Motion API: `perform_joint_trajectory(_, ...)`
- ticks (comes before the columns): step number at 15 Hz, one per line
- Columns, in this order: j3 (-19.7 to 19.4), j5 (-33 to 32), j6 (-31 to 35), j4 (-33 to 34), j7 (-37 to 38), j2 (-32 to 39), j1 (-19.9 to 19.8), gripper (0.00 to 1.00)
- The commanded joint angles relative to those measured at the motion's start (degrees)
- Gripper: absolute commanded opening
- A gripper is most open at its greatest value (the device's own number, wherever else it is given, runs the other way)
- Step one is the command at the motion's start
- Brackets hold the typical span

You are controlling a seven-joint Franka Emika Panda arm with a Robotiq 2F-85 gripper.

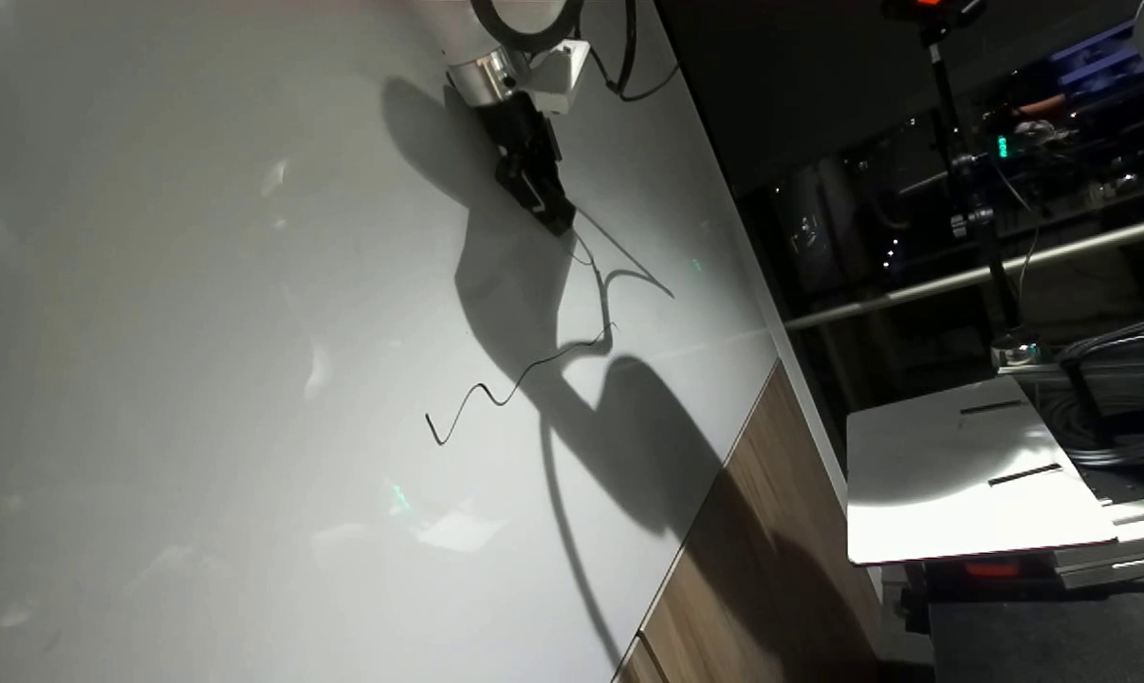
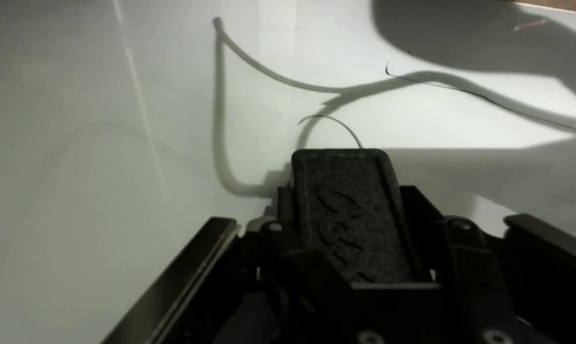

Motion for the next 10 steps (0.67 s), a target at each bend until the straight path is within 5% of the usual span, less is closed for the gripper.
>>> perform_joint_trajectory(1,-2.3,1.7,10.2,-3.0,1.2,2.8,-2.6,0.32)
perform_joint_trajectory(10,-4.0,3.8,17.5,-7.3,1.5,3.4,-4.6,0.32)
